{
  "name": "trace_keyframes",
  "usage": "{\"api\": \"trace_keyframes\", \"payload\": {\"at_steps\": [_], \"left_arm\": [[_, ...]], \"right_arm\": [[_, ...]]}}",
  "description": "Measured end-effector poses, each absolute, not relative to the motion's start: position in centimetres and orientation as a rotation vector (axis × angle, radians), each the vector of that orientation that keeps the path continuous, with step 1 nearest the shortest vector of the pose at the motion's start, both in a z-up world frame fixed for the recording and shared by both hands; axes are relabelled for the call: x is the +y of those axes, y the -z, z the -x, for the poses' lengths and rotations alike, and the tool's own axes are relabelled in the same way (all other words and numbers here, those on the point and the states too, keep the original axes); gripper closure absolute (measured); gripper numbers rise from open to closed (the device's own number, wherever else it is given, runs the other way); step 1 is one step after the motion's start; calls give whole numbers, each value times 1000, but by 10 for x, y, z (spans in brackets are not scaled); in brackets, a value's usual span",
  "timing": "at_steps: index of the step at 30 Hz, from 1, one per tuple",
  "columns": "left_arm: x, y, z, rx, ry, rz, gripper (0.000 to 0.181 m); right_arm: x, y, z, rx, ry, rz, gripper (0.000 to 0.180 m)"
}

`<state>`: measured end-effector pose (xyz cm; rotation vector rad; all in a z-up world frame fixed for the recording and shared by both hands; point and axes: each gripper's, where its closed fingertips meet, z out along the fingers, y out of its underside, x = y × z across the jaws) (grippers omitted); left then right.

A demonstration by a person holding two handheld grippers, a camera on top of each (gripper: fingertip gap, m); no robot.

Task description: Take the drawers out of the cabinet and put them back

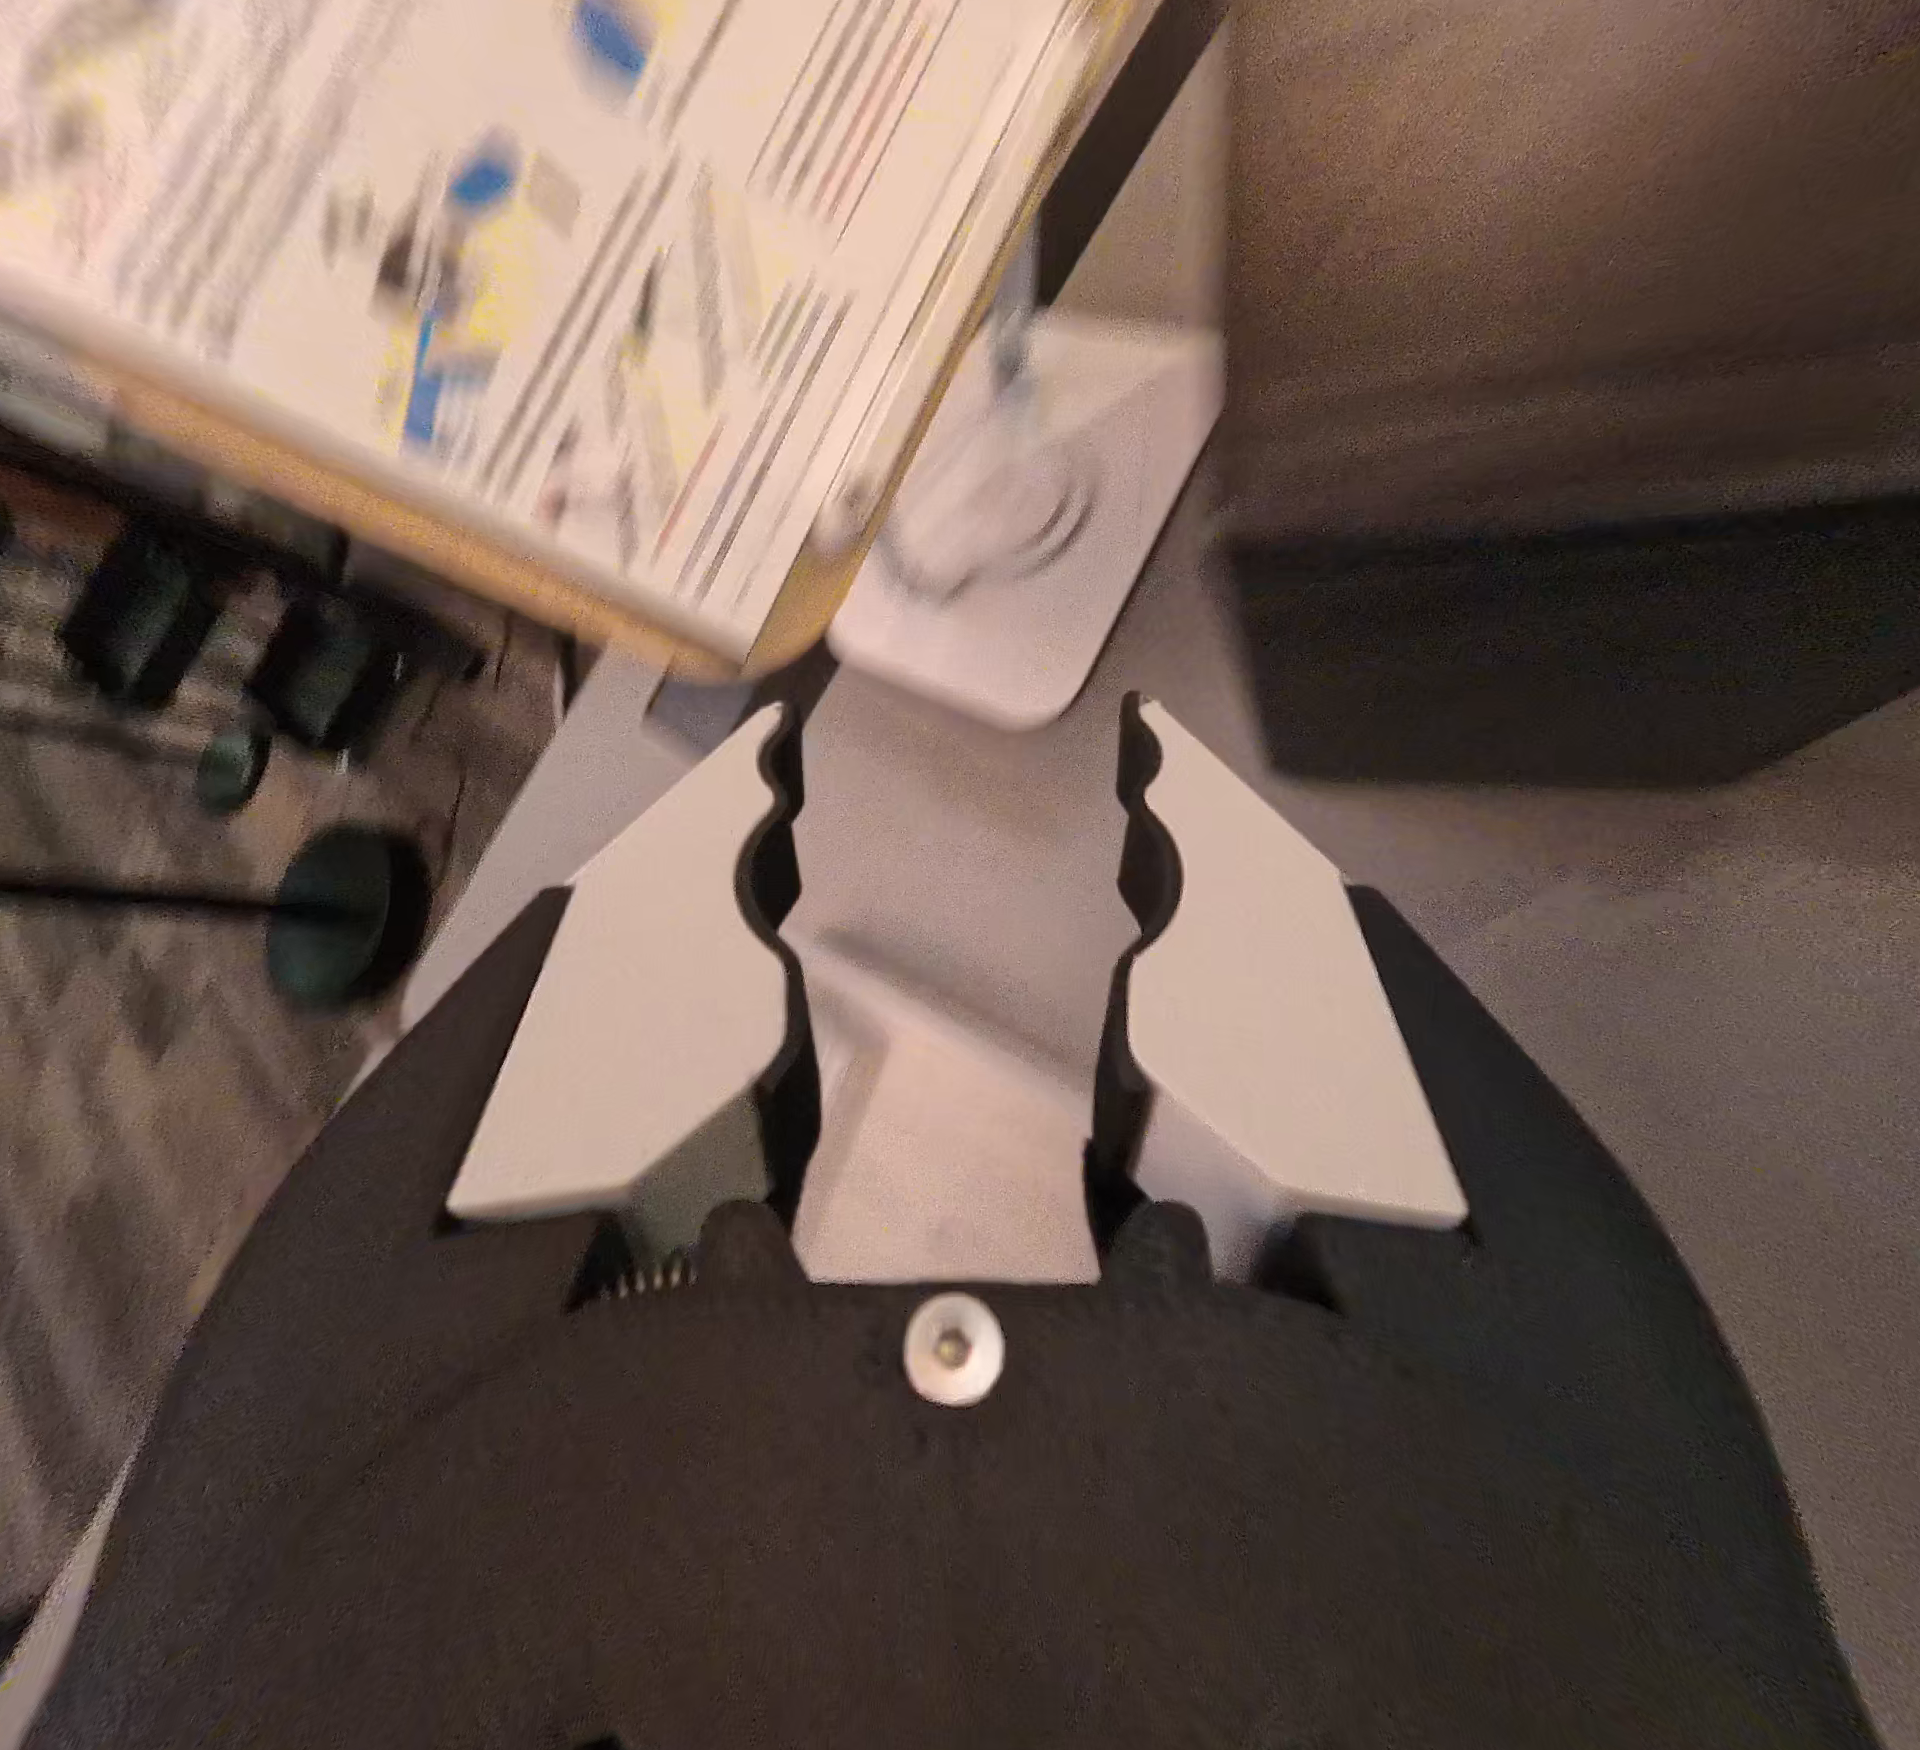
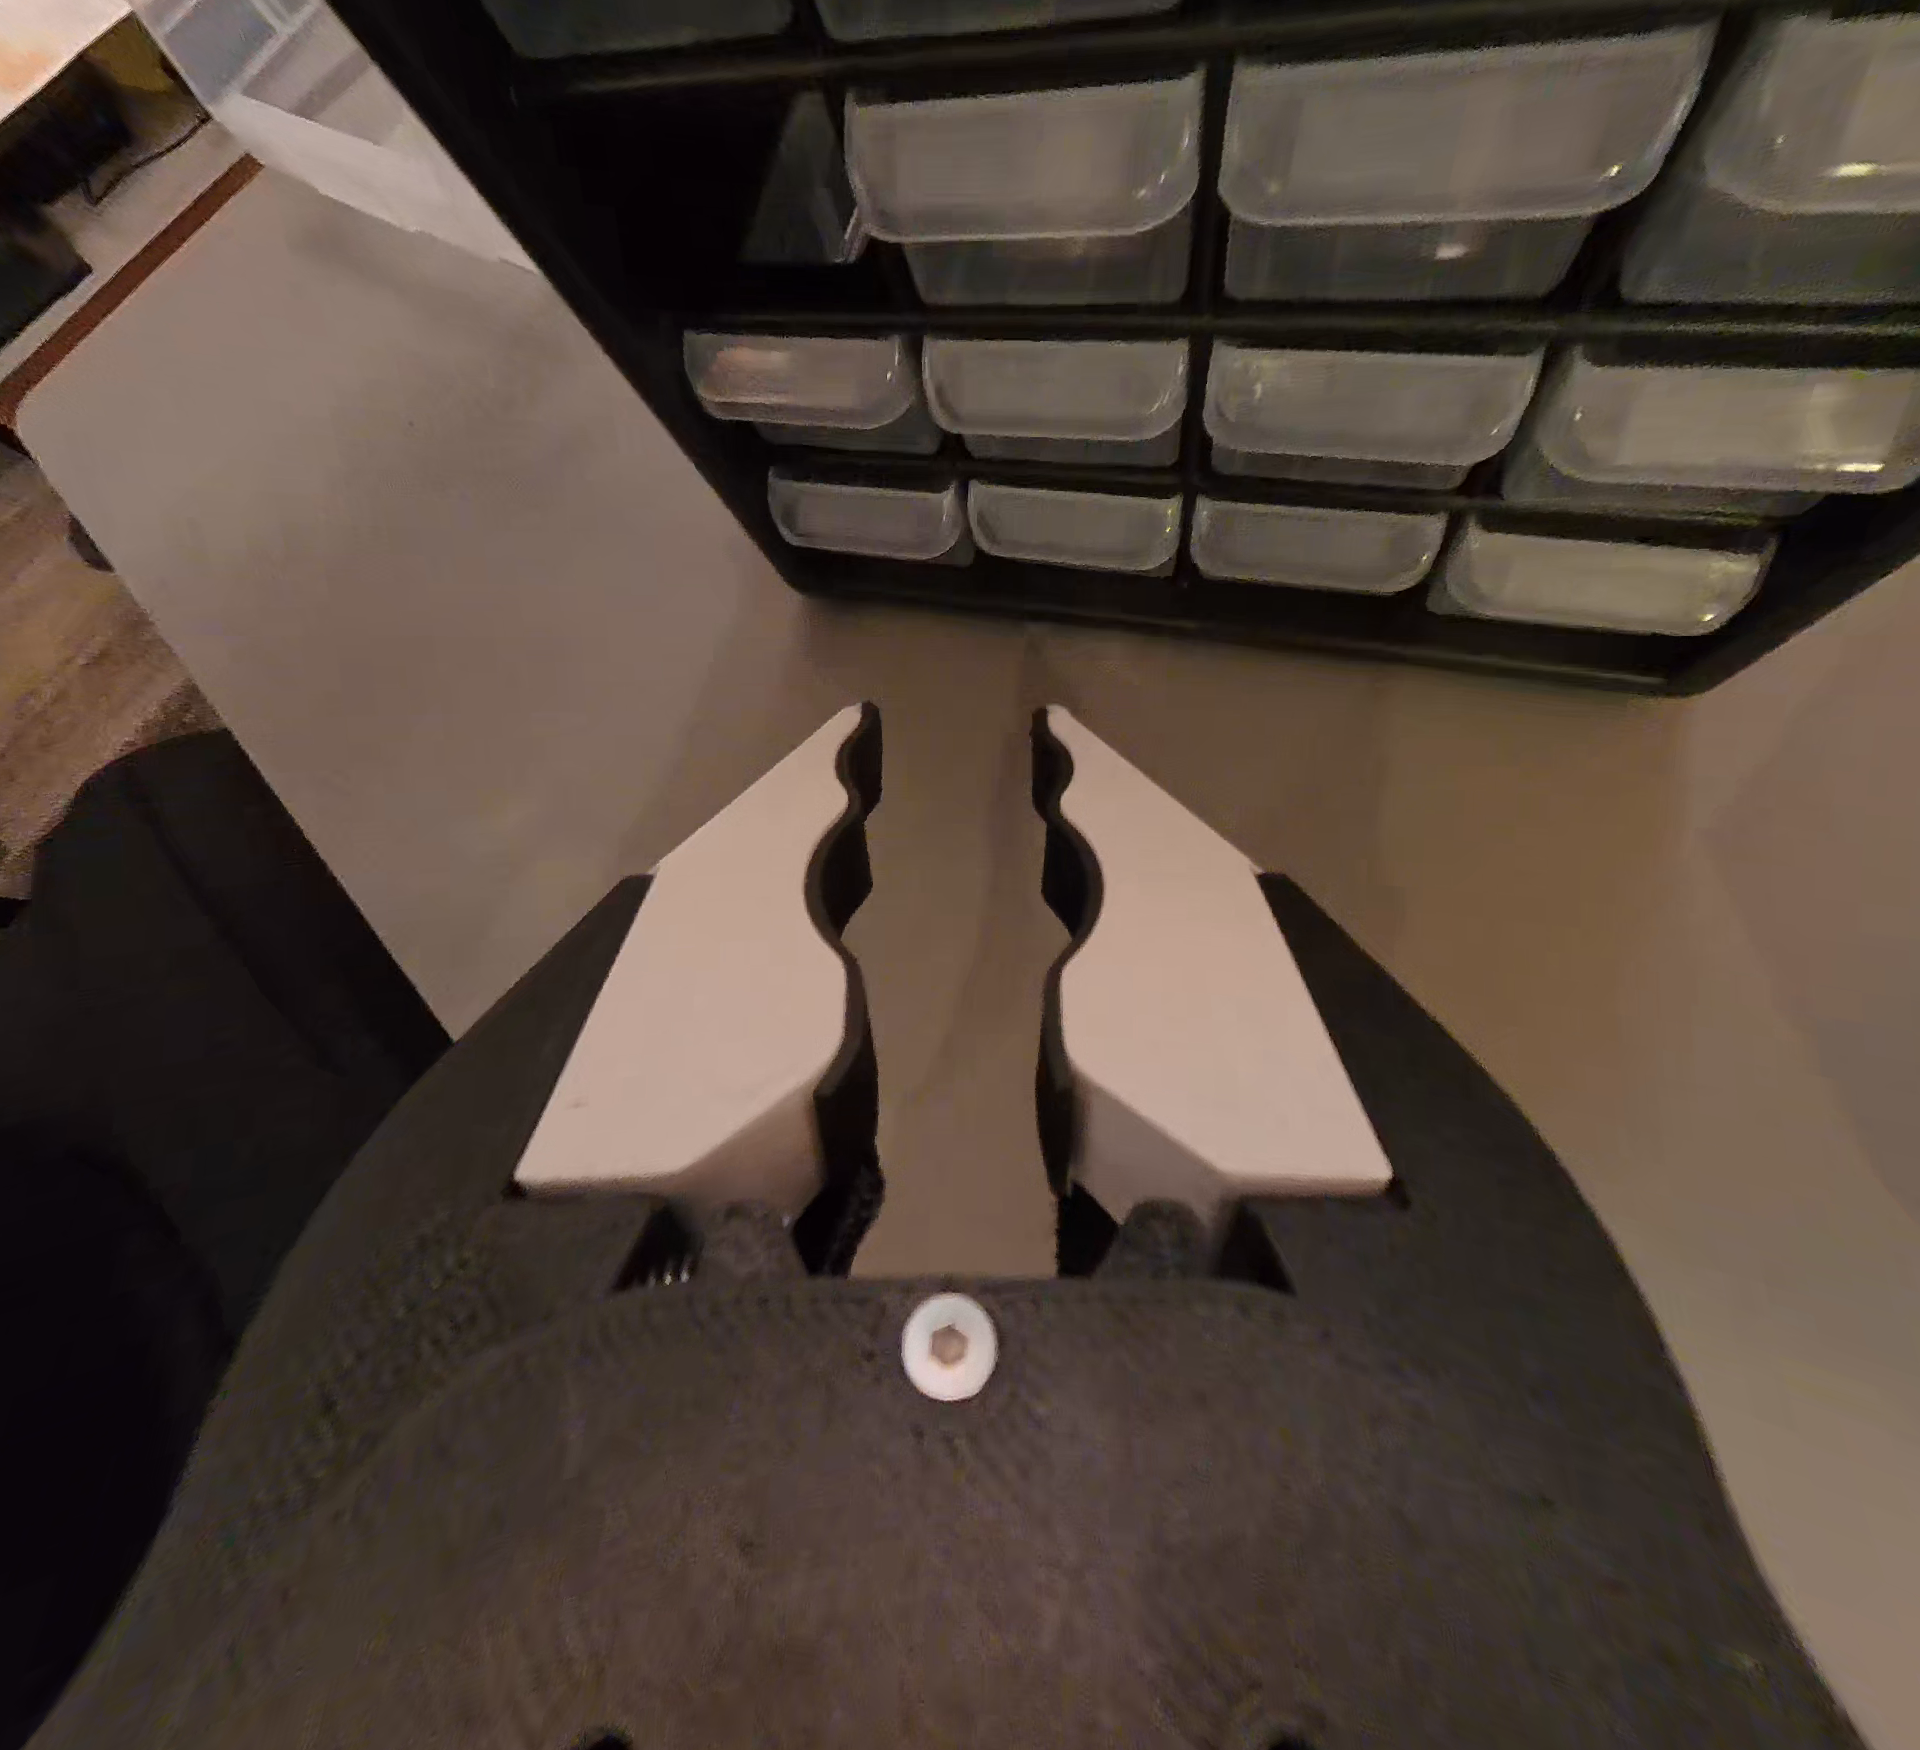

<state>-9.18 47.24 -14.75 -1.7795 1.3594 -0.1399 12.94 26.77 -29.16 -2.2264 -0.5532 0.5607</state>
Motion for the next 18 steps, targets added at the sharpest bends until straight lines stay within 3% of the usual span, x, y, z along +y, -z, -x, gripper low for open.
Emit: {"api": "trace_keyframes", "payload": {"at_steps": [1, 5, 13, 16, 18], "left_arm": [[487, 163, 122, 1342, 94, 1861, 121], [529, 238, 214, 1330, -103, 2101, 121], [579, 360, 285, 1436, -414, 2283, 125], [588, 379, 291, 1444, -402, 2326, 140], [586, 387, 292, 1459, -381, 2358, 162]], "right_arm": [[265, 292, -129, -552, -576, 2224, 153], [262, 295, -124, -574, -606, 2226, 153], [258, 315, -114, -629, -623, 2275, 155], [258, 317, -115, -619, -627, 2281, 156], [259, 319, -116, -615, -626, 2288, 156]]}}
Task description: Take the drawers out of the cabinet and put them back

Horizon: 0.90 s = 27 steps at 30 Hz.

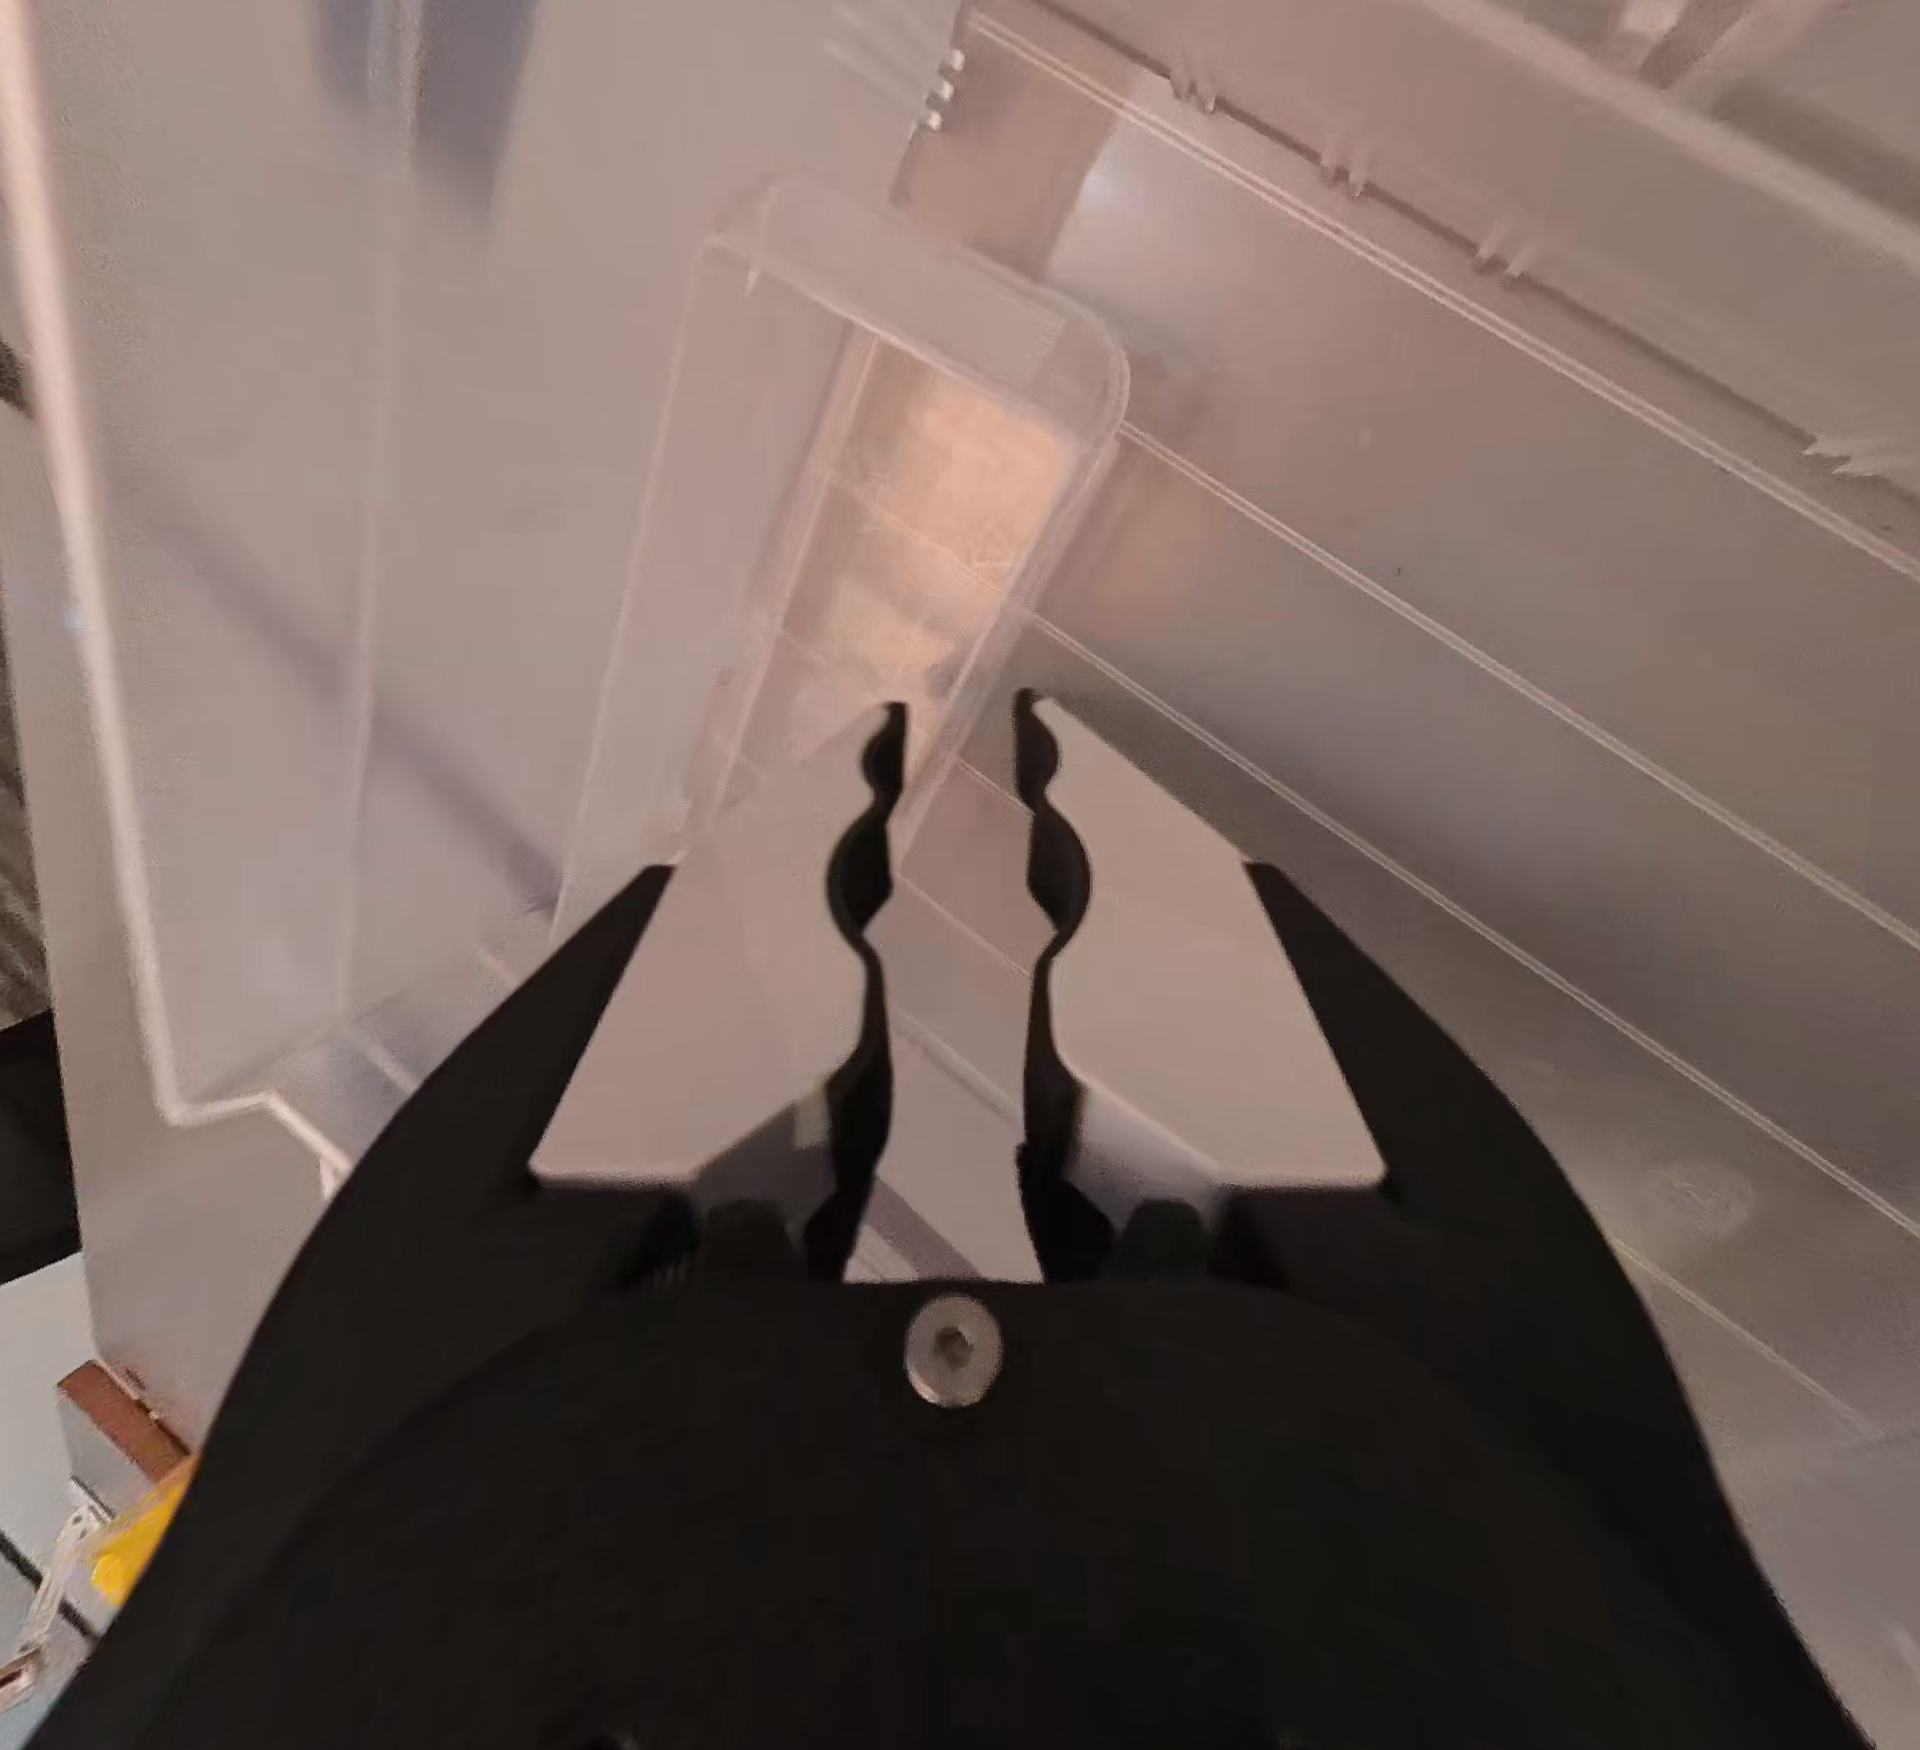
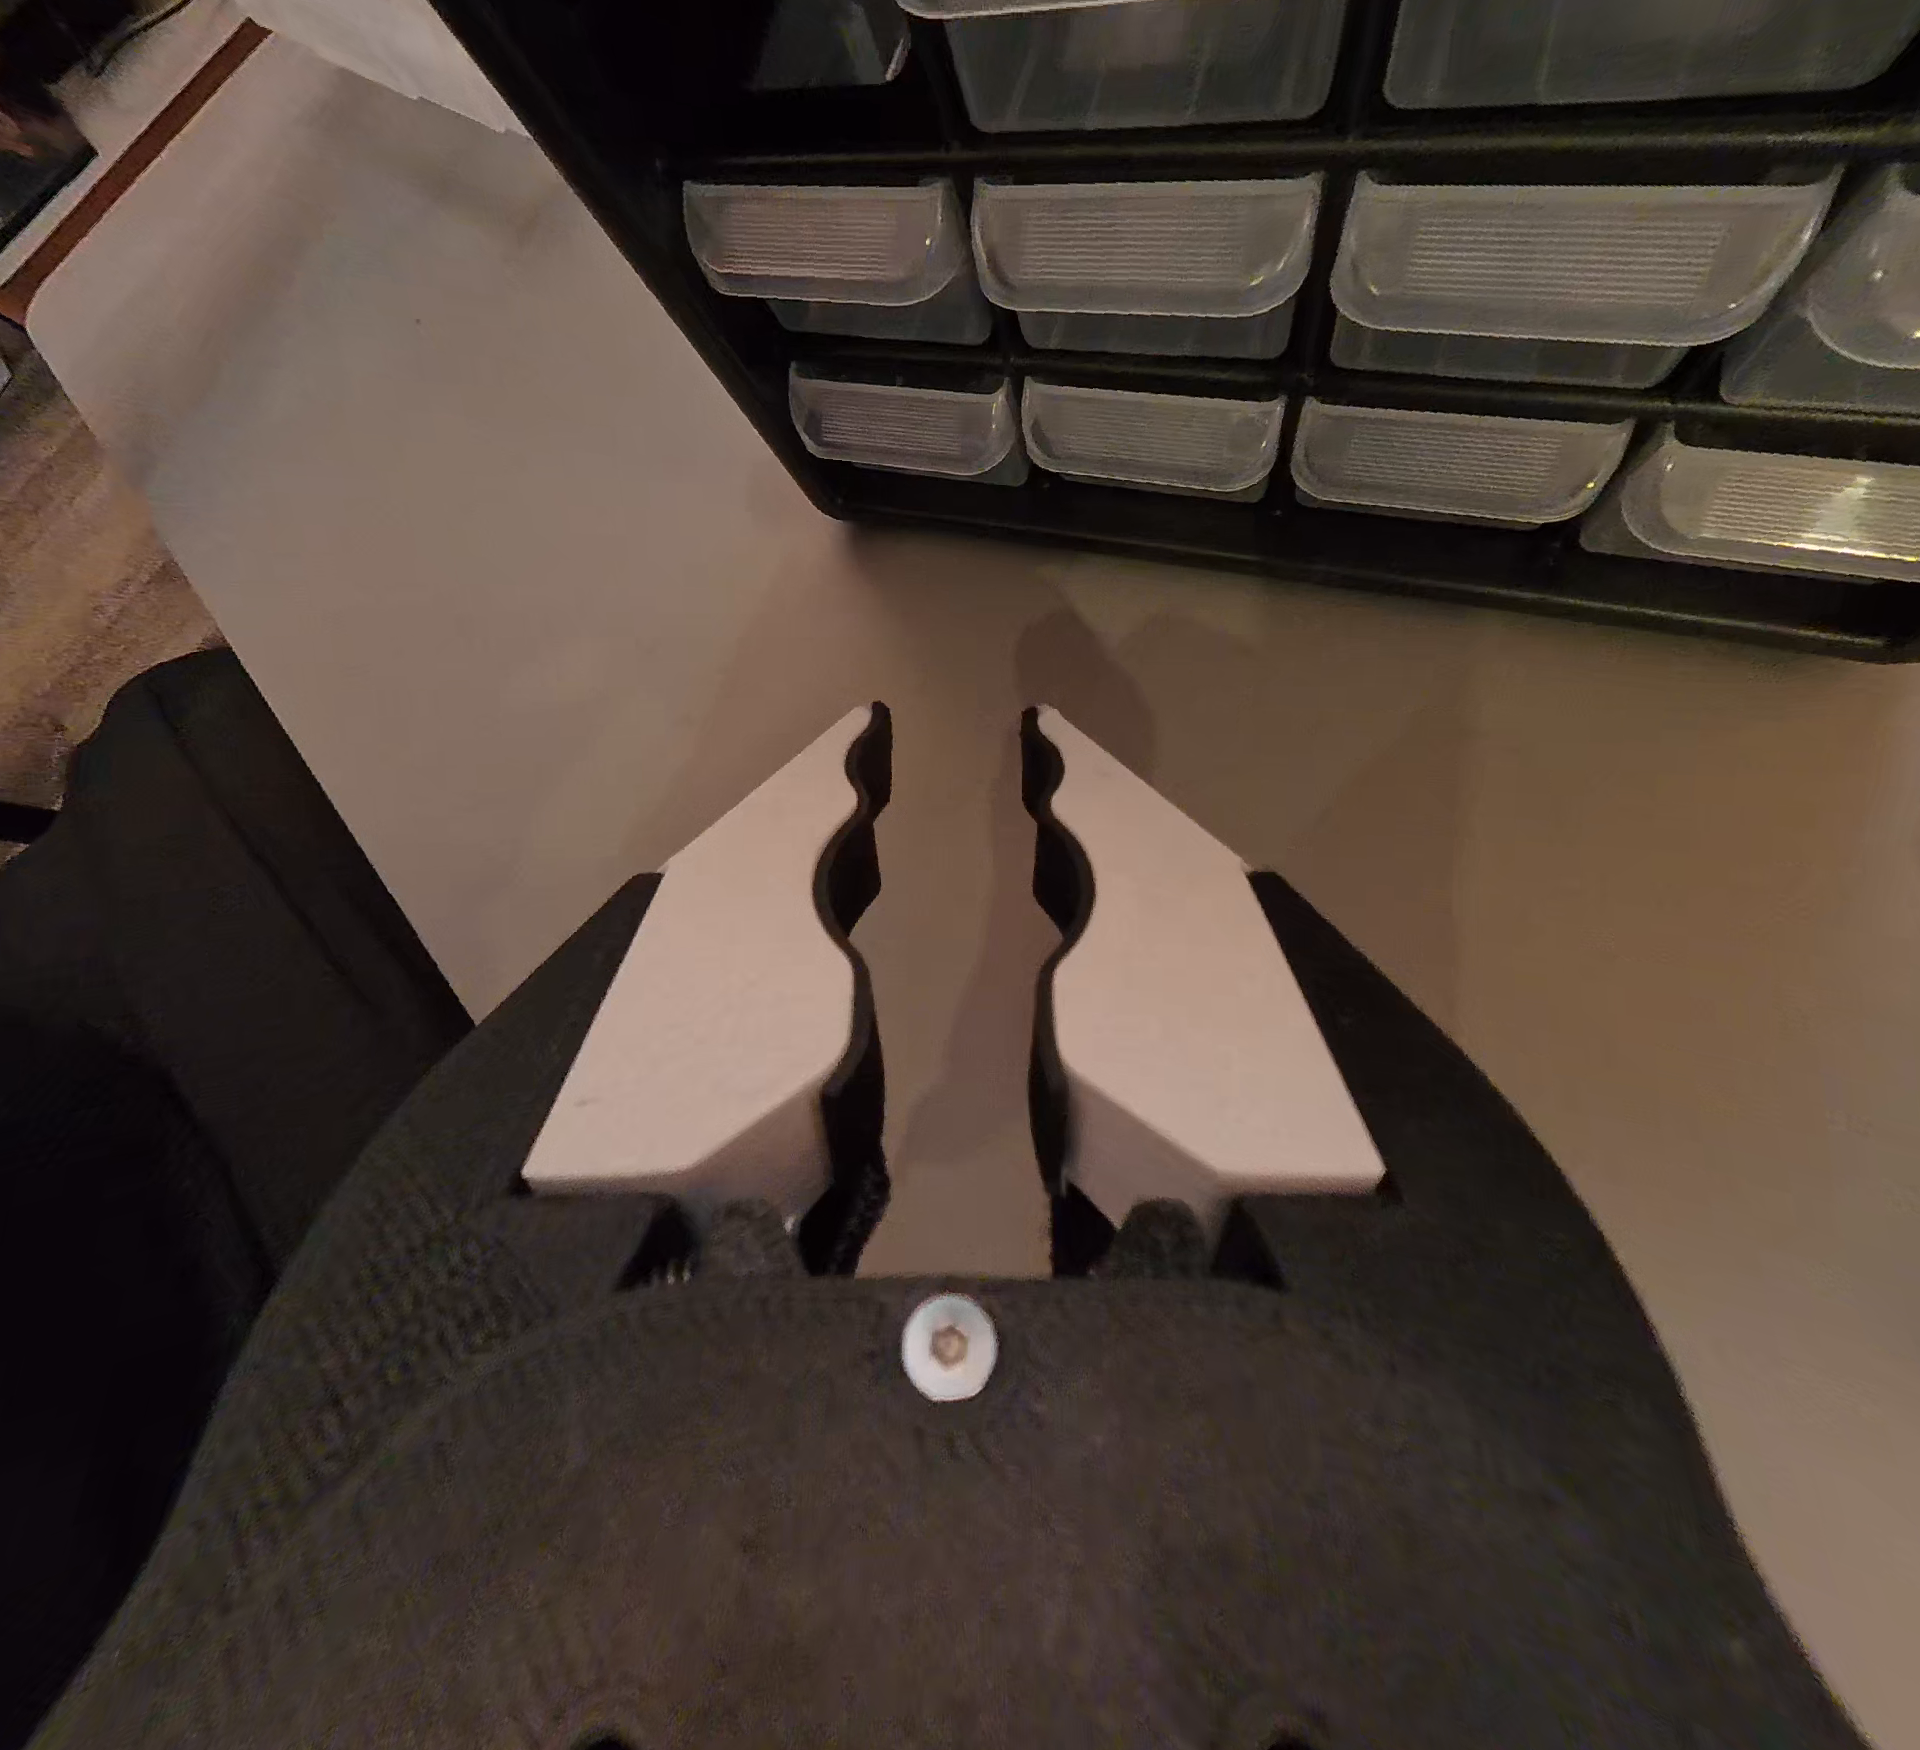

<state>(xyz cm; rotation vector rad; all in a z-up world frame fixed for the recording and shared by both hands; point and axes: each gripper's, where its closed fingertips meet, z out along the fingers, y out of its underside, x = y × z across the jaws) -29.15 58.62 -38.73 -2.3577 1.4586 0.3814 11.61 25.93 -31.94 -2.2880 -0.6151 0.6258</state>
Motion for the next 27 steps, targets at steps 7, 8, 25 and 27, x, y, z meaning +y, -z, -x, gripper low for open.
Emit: {"api": "trace_keyframes", "payload": {"at_steps": [7, 8, 25, 27], "left_arm": [[522, 390, 272, 1605, -207, 2452, 181], [511, 389, 267, 1598, -151, 2478, 180], [514, 376, 285, 1430, -166, 2470, 120], [507, 359, 287, 1401, -189, 2442, 120]], "right_arm": [[260, 323, -117, -613, -652, 2294, 157], [260, 323, -116, -617, -659, 2295, 157], [252, 306, -115, -632, -691, 2253, 157], [250, 302, -113, -651, -696, 2241, 156]]}}
